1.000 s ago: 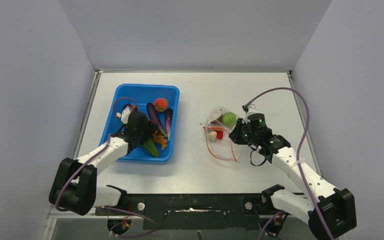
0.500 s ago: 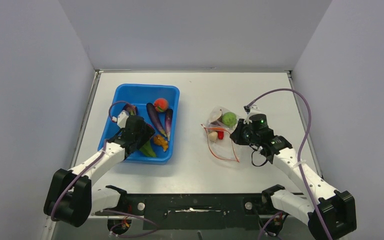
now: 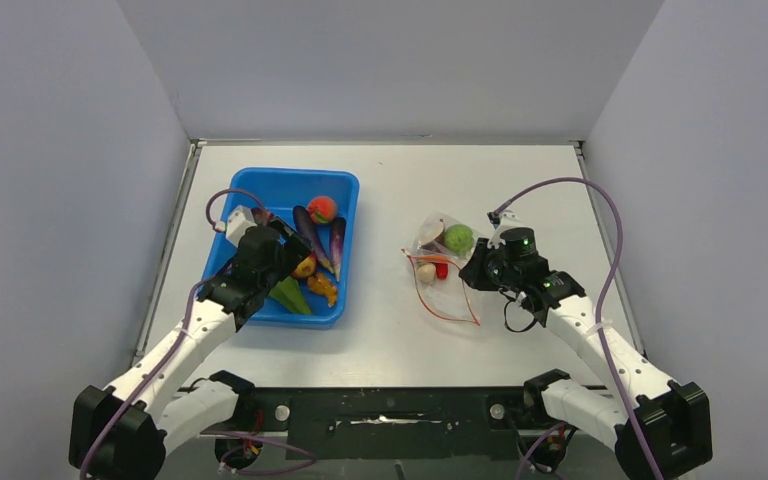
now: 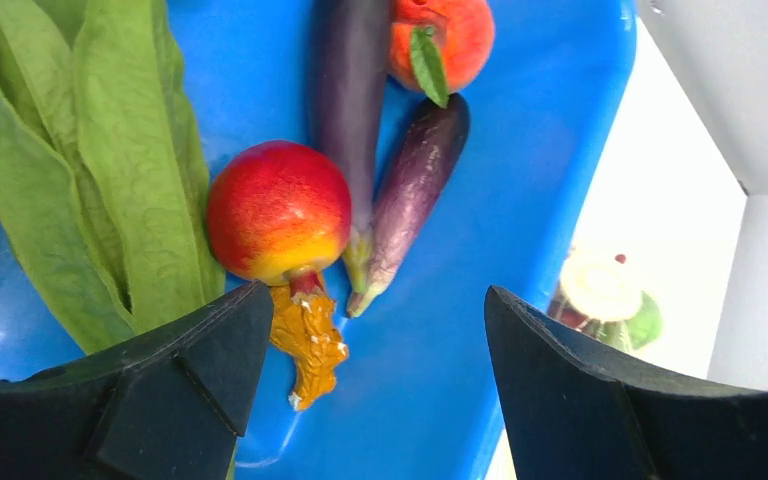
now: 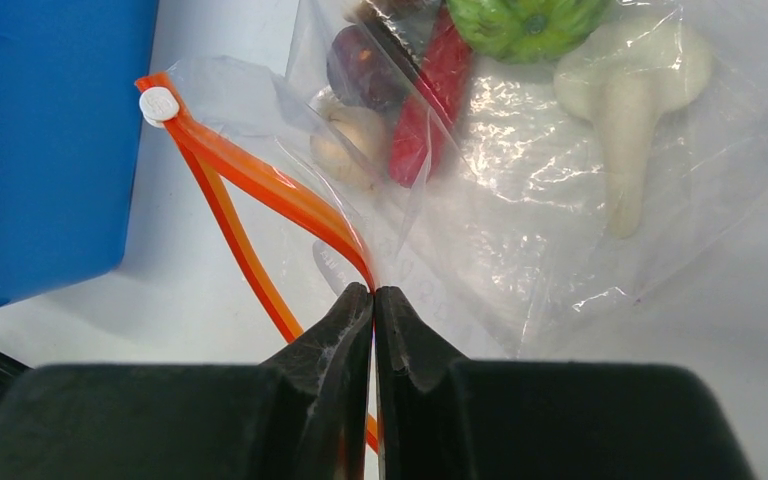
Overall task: Open the zip-top bag and remove the fake food
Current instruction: Place the fake fruit in the bin.
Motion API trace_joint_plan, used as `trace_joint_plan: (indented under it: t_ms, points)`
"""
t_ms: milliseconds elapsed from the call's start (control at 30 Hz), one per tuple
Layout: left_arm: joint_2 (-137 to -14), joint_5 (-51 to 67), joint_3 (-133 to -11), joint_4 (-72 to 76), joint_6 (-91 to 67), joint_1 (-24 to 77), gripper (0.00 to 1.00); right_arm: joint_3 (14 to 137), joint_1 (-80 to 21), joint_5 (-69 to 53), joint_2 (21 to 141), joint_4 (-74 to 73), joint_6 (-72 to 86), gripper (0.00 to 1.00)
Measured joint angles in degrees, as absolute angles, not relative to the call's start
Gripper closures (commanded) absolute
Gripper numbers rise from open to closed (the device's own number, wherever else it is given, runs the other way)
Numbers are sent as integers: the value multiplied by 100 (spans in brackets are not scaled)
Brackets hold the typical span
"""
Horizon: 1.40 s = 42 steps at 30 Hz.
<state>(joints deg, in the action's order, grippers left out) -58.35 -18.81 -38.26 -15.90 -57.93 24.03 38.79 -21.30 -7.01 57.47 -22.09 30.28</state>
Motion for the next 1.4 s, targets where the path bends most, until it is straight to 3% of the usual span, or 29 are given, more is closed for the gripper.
trace_joint_plan:
  t_ms: [200, 667, 1133, 1400]
  points:
    - [-5682, -1382, -3774, -1046, -5680, 2355, 26, 3879, -2097, -808, 5776, -2204, 3030, 94]
    - [-7373, -392, -3194, 102, -5804, 1863, 27, 3879, -2021, -1061, 5784, -2200, 3030, 94]
    - [-5684, -270, -3210, -126, -5791, 1863, 26, 3887, -1944, -799, 5802, -2344, 3352, 95]
    - [-5616, -268, -3474, -631, -5686, 1863, 26, 4202, -1914, -718, 5966, -2536, 3437, 95]
